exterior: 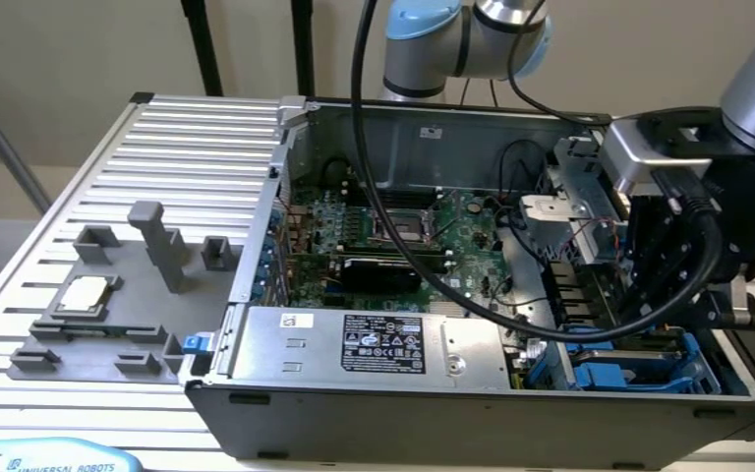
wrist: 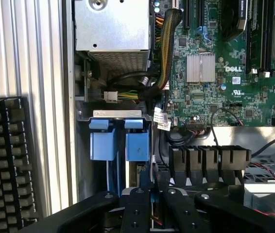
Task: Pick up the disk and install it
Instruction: 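Insert the second disk wire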
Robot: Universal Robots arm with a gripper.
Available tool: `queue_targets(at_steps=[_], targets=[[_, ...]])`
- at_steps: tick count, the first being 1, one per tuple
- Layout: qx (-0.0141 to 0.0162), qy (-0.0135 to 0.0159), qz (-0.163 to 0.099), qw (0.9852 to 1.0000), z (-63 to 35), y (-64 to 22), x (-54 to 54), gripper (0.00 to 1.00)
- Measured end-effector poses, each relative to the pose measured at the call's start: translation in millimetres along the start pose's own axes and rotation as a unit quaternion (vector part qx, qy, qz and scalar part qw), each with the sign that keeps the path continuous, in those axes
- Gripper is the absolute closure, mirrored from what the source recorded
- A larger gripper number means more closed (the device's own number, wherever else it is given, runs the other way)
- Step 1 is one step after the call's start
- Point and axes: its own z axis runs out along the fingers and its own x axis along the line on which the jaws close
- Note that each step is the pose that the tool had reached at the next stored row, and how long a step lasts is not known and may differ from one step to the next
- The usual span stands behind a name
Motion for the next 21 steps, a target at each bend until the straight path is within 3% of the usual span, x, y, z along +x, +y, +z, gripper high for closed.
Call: queue_targets(at_steps=[21], targets=[[0.0010,0.0001,0.000,1.0000,5.0,-1.7,5.6,0.84]])
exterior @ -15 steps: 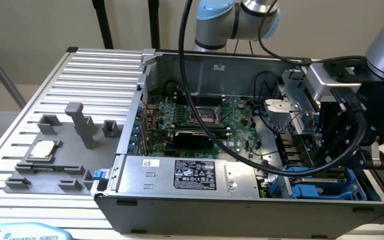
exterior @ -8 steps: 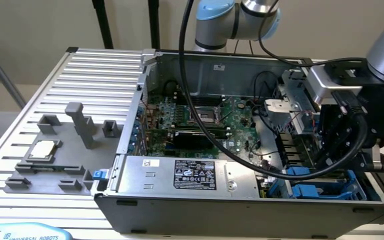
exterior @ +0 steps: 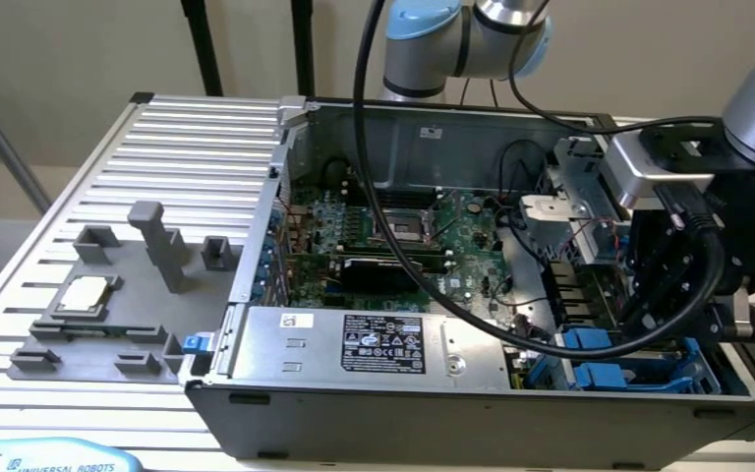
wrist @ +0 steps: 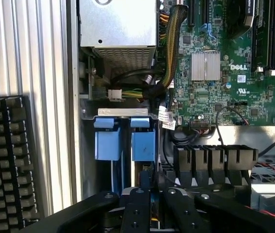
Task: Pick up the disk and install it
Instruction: 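Insert the second disk wire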
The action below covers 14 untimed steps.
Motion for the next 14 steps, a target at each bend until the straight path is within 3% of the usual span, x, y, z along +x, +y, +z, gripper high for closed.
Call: queue_targets(at_steps=[14], targets=[[0.0072,-0.0002,0.000,1.0000,4.8,-0.5,0.1,0.84]])
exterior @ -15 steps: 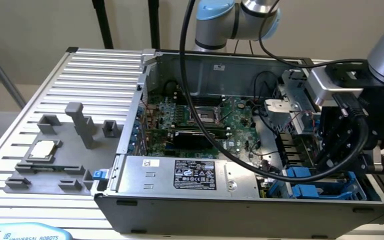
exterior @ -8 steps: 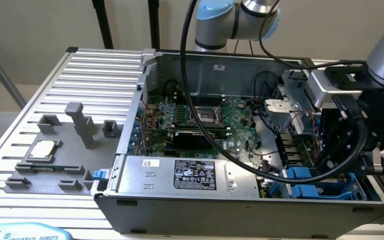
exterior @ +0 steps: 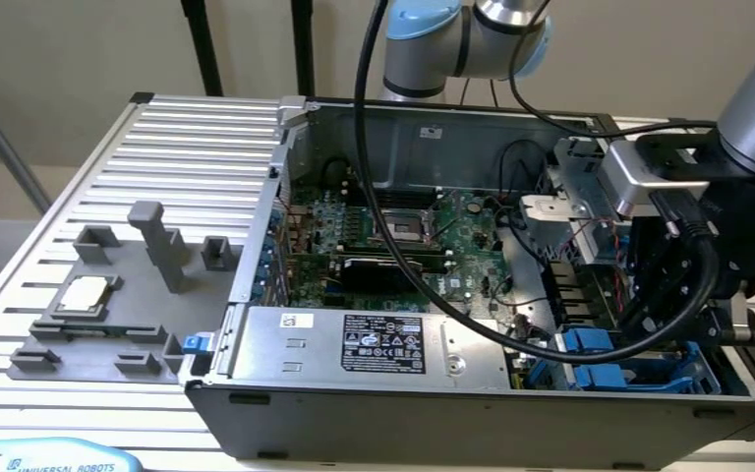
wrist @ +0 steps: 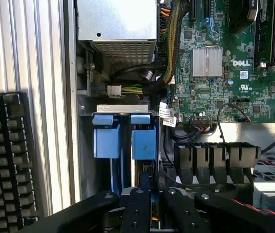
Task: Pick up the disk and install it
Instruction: 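Insert the second disk wire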
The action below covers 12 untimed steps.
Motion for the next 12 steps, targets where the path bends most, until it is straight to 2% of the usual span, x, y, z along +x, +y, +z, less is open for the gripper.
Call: queue_targets(at_steps=[9,12], targets=[[0.0001,-0.0007,0.002,1.0000,0.8,0.0,-1.4,0.84],[0.0000,-0.0001,0.003,1.0000,0.2,0.0,-1.8,0.84]])
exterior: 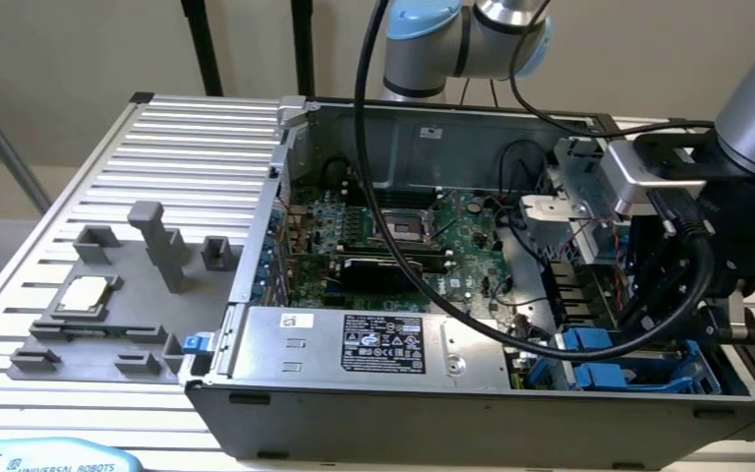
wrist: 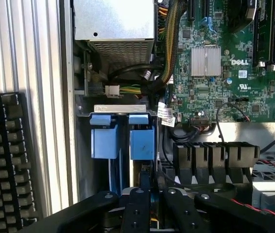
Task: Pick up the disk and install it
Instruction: 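Insert the second disk wire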
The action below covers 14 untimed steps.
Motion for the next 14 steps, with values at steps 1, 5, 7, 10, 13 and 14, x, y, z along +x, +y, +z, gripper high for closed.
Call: queue_targets(at_steps=[1,5,7,10,13,14], targets=[[0.0000,0.0000,0.000,1.0000,0.0,0.0,0.0,0.84],[0.0000,0.0001,0.001,1.0000,1.3,0.1,-0.1,0.84],[0.0000,0.0001,0.001,1.0000,2.6,0.1,-0.1,0.84],[0.0000,0.0002,0.002,1.0000,4.5,0.2,-0.1,0.84],[0.0000,0.0003,0.002,1.0000,5.5,0.2,0.0,0.84],[0.0000,0.0002,0.002,1.0000,5.6,0.2,0.0,0.84]])
